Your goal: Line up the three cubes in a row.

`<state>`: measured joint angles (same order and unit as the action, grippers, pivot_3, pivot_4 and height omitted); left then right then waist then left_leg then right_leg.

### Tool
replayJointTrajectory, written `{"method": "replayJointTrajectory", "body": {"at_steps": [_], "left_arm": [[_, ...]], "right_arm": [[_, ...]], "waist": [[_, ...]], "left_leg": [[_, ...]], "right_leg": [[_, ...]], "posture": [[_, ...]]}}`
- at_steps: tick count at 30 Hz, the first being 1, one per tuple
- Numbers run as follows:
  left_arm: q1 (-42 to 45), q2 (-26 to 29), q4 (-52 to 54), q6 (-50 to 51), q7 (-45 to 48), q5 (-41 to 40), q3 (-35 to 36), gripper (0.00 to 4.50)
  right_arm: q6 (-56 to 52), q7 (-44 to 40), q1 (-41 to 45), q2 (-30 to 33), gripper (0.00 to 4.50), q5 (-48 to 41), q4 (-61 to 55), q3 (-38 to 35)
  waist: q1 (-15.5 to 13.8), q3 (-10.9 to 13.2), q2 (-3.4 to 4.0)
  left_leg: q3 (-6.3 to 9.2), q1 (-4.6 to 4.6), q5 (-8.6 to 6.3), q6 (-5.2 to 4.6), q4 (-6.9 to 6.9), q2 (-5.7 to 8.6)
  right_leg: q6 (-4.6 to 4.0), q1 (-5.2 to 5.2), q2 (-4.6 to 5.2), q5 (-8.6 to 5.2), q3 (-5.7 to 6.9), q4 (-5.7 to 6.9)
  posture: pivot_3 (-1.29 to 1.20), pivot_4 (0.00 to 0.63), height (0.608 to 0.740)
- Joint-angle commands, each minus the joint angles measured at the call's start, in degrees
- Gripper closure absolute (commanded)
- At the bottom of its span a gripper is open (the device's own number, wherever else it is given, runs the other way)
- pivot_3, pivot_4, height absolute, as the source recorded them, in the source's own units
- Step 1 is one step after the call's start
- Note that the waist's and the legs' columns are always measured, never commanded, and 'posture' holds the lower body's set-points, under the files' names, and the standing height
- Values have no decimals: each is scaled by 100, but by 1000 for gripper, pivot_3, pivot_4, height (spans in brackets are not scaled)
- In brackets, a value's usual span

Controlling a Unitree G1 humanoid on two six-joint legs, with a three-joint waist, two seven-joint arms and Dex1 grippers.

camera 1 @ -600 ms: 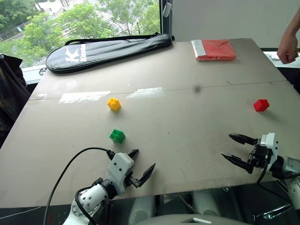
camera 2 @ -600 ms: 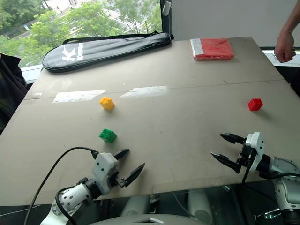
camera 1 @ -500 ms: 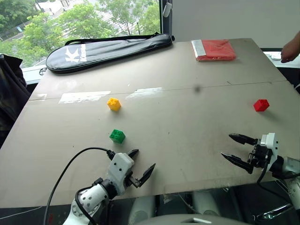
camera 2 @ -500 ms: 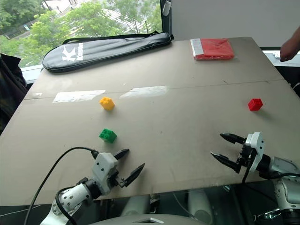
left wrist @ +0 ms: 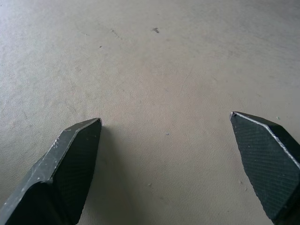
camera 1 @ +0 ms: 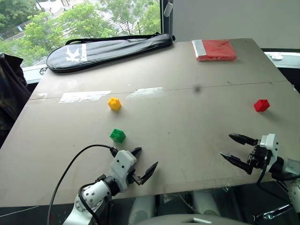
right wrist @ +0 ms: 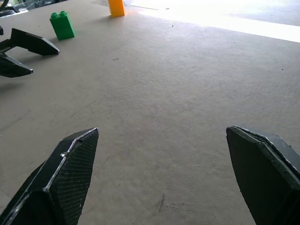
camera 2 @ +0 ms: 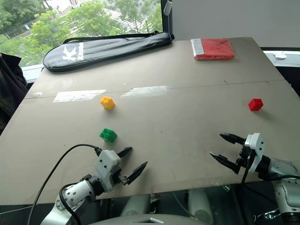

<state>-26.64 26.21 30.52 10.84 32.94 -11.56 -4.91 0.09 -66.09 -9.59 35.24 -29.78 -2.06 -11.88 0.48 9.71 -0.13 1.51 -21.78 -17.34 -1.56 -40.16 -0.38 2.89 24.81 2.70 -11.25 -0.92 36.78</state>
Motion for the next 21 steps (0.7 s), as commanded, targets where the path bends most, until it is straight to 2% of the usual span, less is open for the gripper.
{"method": "replayJointTrajectory", "body": {"at_steps": [1,16,21], "left_arm": [[-43,20,-112,116,87,-91,-93,21],[208,195,147,379,237,-269,-29,21],[721,529,610,889,499,-602,26,21]], "right_arm": [[13,14,-24,-8,0,-107,-181,-108],[83,247,-35,-52,0,-131,-28,-335],[-353,2006,454,-318,0,155,139,-881]], "waist": [[1,0,0],[-2,1,-1],[10,12,-11]], "left_leg": [[0,0,0,0,0,0],[1,0,0,0,0,0],[-1,-4,0,0,0,0]], "right_leg": [[0,0,0,0,0,0],[0,0,0,0,0,0],[0,4,-2,0,-1,1]], "posture": [[0,150,701],[0,150,701],[0,150,701]]}}
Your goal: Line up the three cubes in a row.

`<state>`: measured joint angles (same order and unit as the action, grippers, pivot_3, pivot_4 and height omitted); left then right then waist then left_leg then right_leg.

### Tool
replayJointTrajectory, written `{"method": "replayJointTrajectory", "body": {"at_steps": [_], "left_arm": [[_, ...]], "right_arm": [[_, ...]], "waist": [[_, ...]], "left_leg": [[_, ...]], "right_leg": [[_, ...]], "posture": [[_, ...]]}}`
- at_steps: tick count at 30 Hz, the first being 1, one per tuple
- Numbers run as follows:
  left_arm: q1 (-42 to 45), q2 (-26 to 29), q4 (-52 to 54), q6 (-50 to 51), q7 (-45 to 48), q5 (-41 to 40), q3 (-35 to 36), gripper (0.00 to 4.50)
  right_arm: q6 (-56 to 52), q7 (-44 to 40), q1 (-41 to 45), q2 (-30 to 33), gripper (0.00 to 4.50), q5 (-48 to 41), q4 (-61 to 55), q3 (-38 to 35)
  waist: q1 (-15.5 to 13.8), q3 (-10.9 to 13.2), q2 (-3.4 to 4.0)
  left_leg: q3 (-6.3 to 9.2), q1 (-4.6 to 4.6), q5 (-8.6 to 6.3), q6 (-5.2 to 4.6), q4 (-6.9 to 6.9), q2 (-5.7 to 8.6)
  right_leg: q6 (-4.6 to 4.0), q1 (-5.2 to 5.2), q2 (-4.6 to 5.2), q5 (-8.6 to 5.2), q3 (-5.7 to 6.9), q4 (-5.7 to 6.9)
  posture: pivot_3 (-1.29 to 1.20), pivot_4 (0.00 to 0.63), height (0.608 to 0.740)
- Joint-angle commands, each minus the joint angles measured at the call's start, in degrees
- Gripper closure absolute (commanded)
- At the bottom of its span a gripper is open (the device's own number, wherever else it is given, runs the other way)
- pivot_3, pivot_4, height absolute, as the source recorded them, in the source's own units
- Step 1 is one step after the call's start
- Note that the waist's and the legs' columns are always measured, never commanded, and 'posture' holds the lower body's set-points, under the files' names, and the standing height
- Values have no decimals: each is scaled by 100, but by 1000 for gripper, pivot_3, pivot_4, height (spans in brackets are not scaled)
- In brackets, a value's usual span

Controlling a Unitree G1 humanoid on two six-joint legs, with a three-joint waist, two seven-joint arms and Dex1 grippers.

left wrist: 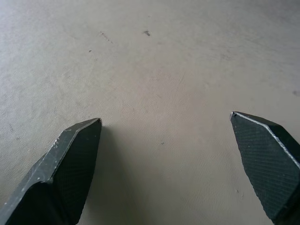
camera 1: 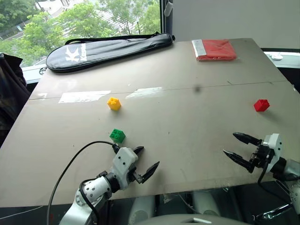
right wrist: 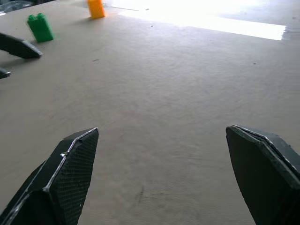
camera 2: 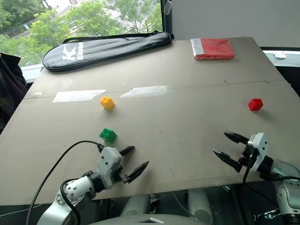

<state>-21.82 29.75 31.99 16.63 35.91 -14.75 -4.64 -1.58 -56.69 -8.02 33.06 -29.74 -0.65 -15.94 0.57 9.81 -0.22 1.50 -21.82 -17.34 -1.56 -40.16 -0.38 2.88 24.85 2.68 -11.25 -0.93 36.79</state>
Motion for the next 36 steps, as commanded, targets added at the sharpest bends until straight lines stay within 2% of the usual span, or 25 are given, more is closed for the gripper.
{"method": "replayJointTrajectory", "body": {"at_steps": [1,4,10,17,26,29,34,36], "left_arm": [[407,275,595,483,283,-395,-1,21],[870,504,878,901,433,-691,18,21],[1717,730,1074,1462,529,-1136,125,21],[2365,852,1141,1849,576,-1413,23,21],[2602,860,1428,2199,436,-1778,137,21],[2556,874,1443,2182,430,-1825,150,0],[2519,909,1352,2117,484,-1823,150,0],[2542,925,1308,2098,517,-1803,123,0]], "right_arm": [[-294,1524,469,-149,0,254,29,-585],[-536,2541,905,-228,0,555,159,-794],[-1084,3595,1556,-171,0,950,572,-846],[-1284,3608,2512,-84,0,1171,1644,-588],[-1001,3452,3440,-8,0,1376,2966,-455],[-828,3312,3526,11,869,1456,3151,-394],[-724,3292,3464,-6,3044,1499,3089,-350],[-738,3317,3364,-50,3172,1516,2899,-331]], "waist": [[3,7,-8],[4,8,-8],[7,7,-7],[43,10,-10],[36,14,-11],[35,14,-11],[37,14,-11],[37,14,-11]], "left_leg": [[-1,-1,0,0,0,0],[-4,-6,1,1,-1,3],[-18,-13,1,0,1,12],[-27,-5,1,-1,0,18],[-34,-11,1,-1,1,16],[-37,-10,1,-1,1,16],[-37,-8,1,-1,1,16],[-38,-8,1,-1,1,16]], "right_leg": [[0,0,0,0,-1,1],[0,6,-2,1,-2,3],[-3,8,-6,1,1,2],[-1,6,-9,2,-13,3],[-7,7,-15,5,-15,2],[-8,7,-15,6,-18,2],[-7,7,-15,6,-18,3],[-7,7,-15,6,-19,3]], "posture": [[0,150,701],[0,150,701],[0,150,701],[0,150,701],[0,150,701],[0,150,701],[0,150,701],[0,150,701]]}}
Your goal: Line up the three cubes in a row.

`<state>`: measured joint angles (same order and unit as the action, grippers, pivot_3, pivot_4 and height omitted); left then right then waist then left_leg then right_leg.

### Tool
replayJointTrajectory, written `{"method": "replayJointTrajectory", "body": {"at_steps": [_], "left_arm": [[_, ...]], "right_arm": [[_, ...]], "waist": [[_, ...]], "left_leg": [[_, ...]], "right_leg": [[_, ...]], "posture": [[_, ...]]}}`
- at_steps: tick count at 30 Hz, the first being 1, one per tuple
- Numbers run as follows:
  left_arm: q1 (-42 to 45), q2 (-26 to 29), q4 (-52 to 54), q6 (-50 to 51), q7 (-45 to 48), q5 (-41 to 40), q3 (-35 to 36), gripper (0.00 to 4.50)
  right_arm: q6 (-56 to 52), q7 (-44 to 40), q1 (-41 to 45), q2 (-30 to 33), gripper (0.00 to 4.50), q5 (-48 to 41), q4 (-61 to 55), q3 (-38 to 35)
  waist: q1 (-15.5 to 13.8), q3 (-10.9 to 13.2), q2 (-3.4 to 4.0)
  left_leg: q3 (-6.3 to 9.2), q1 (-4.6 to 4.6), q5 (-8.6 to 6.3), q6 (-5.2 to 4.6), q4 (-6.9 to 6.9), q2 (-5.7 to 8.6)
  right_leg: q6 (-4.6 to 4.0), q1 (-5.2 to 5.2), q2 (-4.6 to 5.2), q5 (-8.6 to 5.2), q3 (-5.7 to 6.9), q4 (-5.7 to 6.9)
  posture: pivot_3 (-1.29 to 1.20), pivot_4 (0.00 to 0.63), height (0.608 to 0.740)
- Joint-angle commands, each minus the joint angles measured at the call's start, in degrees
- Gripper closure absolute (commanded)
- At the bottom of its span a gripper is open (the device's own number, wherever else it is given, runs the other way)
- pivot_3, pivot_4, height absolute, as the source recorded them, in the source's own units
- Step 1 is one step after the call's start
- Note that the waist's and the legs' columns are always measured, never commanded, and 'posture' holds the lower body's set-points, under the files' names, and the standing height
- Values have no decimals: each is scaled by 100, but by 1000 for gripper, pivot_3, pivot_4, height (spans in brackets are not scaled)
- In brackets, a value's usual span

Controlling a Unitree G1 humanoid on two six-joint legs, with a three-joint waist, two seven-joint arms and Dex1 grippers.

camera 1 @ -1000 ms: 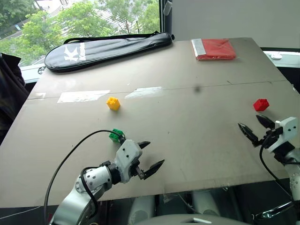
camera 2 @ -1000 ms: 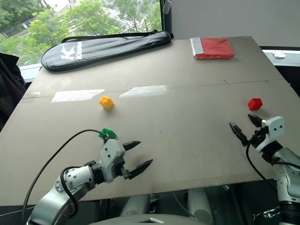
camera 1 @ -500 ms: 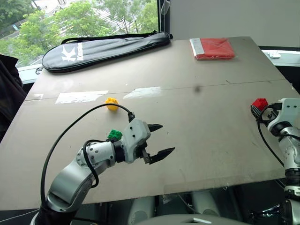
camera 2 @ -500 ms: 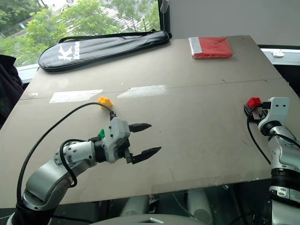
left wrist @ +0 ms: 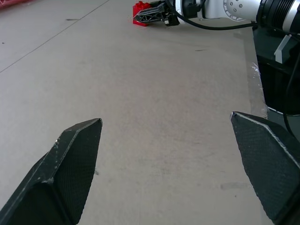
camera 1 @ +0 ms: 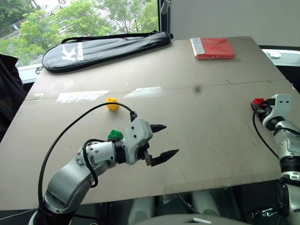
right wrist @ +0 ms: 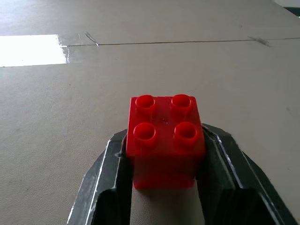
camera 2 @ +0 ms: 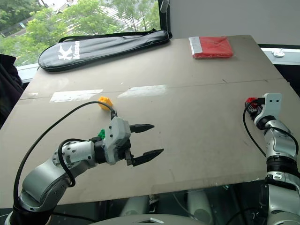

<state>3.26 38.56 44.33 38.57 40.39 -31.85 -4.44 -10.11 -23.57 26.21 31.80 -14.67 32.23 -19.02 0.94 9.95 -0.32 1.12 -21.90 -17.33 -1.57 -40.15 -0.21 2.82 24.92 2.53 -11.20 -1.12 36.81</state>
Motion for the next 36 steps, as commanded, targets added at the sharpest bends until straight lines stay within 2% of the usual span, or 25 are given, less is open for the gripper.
{"method": "replayJointTrajectory", "body": {"at_steps": [1,10,14,18,24,33,35,36], "left_arm": [[54,50,51,-102,84,-87,97,0],[321,160,-245,-110,285,-82,174,0],[504,292,-545,-169,540,-59,195,0],[601,395,-772,-236,721,-19,244,0],[644,534,-918,-204,920,-65,278,0],[633,482,-931,-225,908,3,251,0],[624,473,-914,-189,884,-14,257,0],[620,471,-912,-182,877,-17,260,0]], "right_arm": [[75,20,-132,36,3172,9,-544,-3],[-992,777,-1746,-1146,3172,18,-4009,780],[-1172,1391,-2411,-1946,3172,436,-5188,1661],[-1406,1715,-2536,-2494,3172,572,-5486,2070],[-1696,1879,-2716,-2633,3172,879,-5653,2501],[-1823,2108,-2691,-2789,3172,1131,-5584,2607],[-1778,2085,-2635,-2803,2156,1139,-5515,2578],[-1762,2066,-2616,-2801,1805,1143,-5490,2571]], "waist": [[-1,0,0],[-7,1,2],[-9,1,1],[4,2,3],[-14,3,0],[-4,3,-3],[-3,3,-4],[-1,4,-5]], "left_leg": [[0,0,0,0,0,0],[31,-1,0,0,0,-13],[38,1,0,1,0,-15],[38,3,1,2,0,-17],[43,-10,0,3,0,-16],[42,-15,1,4,0,-16],[41,-15,1,4,0,-16],[41,-15,1,4,0,-16]], "right_leg": [[0,0,0,0,0,0],[3,4,-14,-2,5,4],[3,3,-18,-3,6,4],[2,5,-19,-3,0,6],[2,13,-17,-4,2,0],[2,23,-19,-3,2,3],[2,23,-19,-3,2,3],[2,23,-19,-3,1,3]], "posture": [[0,150,701],[0,150,701],[0,150,701],[0,150,701],[0,150,701],[0,150,701],[0,150,701],[0,150,701]]}}
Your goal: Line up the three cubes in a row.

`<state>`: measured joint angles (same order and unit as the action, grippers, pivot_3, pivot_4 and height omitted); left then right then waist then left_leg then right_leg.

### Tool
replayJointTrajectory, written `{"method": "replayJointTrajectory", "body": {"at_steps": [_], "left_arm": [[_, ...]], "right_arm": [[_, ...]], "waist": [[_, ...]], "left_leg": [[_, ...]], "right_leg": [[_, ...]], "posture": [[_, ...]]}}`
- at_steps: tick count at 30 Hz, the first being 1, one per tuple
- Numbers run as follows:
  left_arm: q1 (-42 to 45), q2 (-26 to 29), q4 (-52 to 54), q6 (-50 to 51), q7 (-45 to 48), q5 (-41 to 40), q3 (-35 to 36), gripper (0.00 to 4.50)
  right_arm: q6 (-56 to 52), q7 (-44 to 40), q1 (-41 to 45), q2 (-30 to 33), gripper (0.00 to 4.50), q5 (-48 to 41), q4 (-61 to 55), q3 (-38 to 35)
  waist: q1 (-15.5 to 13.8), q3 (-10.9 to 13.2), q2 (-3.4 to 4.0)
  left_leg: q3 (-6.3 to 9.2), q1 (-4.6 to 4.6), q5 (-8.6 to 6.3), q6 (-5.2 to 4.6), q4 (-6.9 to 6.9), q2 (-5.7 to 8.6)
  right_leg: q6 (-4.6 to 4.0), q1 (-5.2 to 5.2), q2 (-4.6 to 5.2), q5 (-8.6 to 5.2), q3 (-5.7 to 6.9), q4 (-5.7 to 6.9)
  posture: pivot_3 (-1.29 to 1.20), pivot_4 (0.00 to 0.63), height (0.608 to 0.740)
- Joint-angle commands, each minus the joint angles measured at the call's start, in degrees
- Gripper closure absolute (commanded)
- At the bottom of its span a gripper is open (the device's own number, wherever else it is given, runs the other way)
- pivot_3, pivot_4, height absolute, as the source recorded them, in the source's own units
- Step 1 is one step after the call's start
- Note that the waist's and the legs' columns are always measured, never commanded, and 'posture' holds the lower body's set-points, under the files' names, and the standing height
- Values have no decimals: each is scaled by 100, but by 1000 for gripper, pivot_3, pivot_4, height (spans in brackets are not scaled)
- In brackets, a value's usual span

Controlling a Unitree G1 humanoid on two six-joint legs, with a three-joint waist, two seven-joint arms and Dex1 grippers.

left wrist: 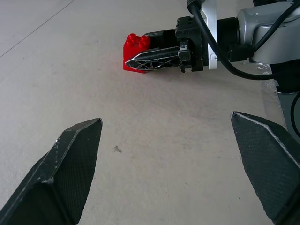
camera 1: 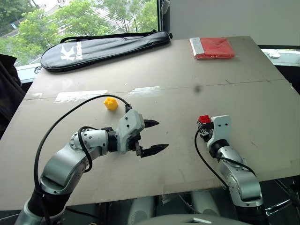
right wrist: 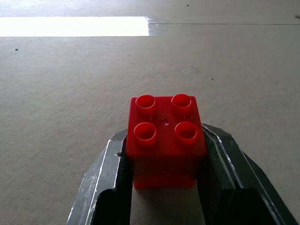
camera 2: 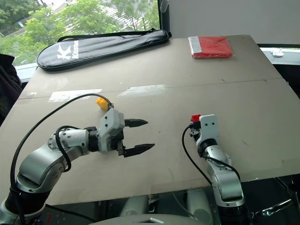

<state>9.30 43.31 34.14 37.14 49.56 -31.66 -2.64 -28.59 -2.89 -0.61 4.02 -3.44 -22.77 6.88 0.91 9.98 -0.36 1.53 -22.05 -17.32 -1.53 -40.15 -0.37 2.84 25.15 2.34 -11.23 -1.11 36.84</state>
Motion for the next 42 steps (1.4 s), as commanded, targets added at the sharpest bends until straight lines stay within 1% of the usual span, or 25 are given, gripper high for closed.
{"method": "replayJointTrajectory", "body": {"at_steps": [1,2,4,5,11,14,16,18,21,22,24,26,28,29,32,36,42], "left_arm": [[12,-6,105,-42,-48,-35,85,0],[-45,8,117,-60,-55,-20,108,0],[-149,21,143,-91,-77,-6,143,0],[-221,29,183,-103,-90,-11,162,0],[-934,-135,671,-188,-483,-62,481,0],[-1271,-172,951,-191,-792,147,511,0],[-1289,-567,1106,-175,-1373,145,635,0],[-1350,-910,1202,-224,-1836,255,719,0],[-1690,-1100,1170,-430,-2288,765,801,0],[-1801,-1226,1079,-539,-2505,928,928,0],[-2016,-1444,935,-772,-2809,1170,1166,0],[-2234,-1597,859,-983,-2976,1368,1361,0],[-2524,-1723,833,-1127,-3107,1531,1544,0],[-2662,-1762,844,-1169,-3109,1564,1584,0],[-2896,-1837,764,-1281,-3077,1603,1621,0],[-2999,-1854,277,-1489,-2893,1608,1652,0],[-2717,-1743,-830,-1709,-2316,1561,1389,0]], "right_arm": [[100,-23,84,-2,1248,37,36,-24],[127,-63,81,40,837,32,51,-61],[152,-149,76,134,487,31,57,-107],[188,-204,77,172,46,6,49,-139],[453,-761,33,590,46,-242,-295,-358],[599,-1323,-22,996,46,-590,-476,-607],[866,-2218,41,1509,46,-1100,-567,-841],[960,-2946,67,1919,46,-1621,-586,-1032],[927,-3874,-52,2441,46,-2301,-512,-1266],[937,-4180,-107,2593,46,-2502,-456,-1329],[1108,-4687,-187,2789,46,-2770,-334,-1400],[1254,-5128,-267,2893,46,-2993,-208,-1448],[1515,-5822,-404,2964,46,-3290,-70,-1470],[1549,-6001,-468,3004,46,-3378,-23,-1479],[1606,-6301,-610,3106,46,-3436,-7,-1407],[1701,-6486,-727,3035,46,-3533,-82,-1299],[2014,-6605,-807,3004,46,-3405,-10,-1300]], "waist": [[2,1,-2],[2,1,-2],[4,1,-2],[5,2,-2],[7,5,-4],[-8,5,-5],[-21,10,-6],[-21,15,-15],[2,20,-29],[3,21,-29],[-11,22,-30],[-15,24,-34],[-22,24,-35],[-25,24,-35],[-29,26,-38],[-33,25,-40],[-33,26,-41]], "left_leg": [[0,0,0,0,0,0],[0,-1,0,0,0,0],[1,-2,0,0,0,0],[-2,-2,0,0,0,0],[-3,-1,0,0,0,-2],[-3,-1,0,-1,0,-6],[-2,-1,0,-1,0,-4],[-4,2,0,-1,-2,-2],[-2,20,-1,-2,-4,-1],[-2,21,-1,-2,-4,-1],[3,20,-1,-3,-2,-2],[5,19,-1,-3,-2,-6],[3,19,-1,-3,-2,-7],[3,19,-1,-3,-2,-9],[4,20,-1,-3,-3,-14],[1,22,-1,-2,-5,-11],[-6,20,-1,-2,-5,-9]], "right_leg": [[0,0,0,0,0,0],[0,0,0,0,0,0],[0,2,0,0,0,0],[0,2,0,0,-1,0],[0,2,0,0,-2,0],[0,2,1,0,-3,0],[0,0,1,0,-2,0],[2,-6,11,1,-4,-1],[2,-24,9,1,-2,-1],[2,-24,3,1,-1,-1],[0,-22,-2,0,3,-1],[-2,-23,-9,1,11,0],[-4,-24,-10,2,13,1],[-4,-24,-9,2,11,0],[-3,-24,-5,2,4,0],[-2,-26,1,2,4,0],[-3,-25,-1,1,15,0]], "posture": [[0,150,701],[0,150,701],[0,150,701],[0,150,701],[0,150,701],[0,150,701],[0,150,701],[0,150,701],[0,150,701],[0,150,701],[0,150,701],[0,150,701],[0,150,701],[0,150,701],[0,150,701],[0,150,701],[0,150,701]]}}
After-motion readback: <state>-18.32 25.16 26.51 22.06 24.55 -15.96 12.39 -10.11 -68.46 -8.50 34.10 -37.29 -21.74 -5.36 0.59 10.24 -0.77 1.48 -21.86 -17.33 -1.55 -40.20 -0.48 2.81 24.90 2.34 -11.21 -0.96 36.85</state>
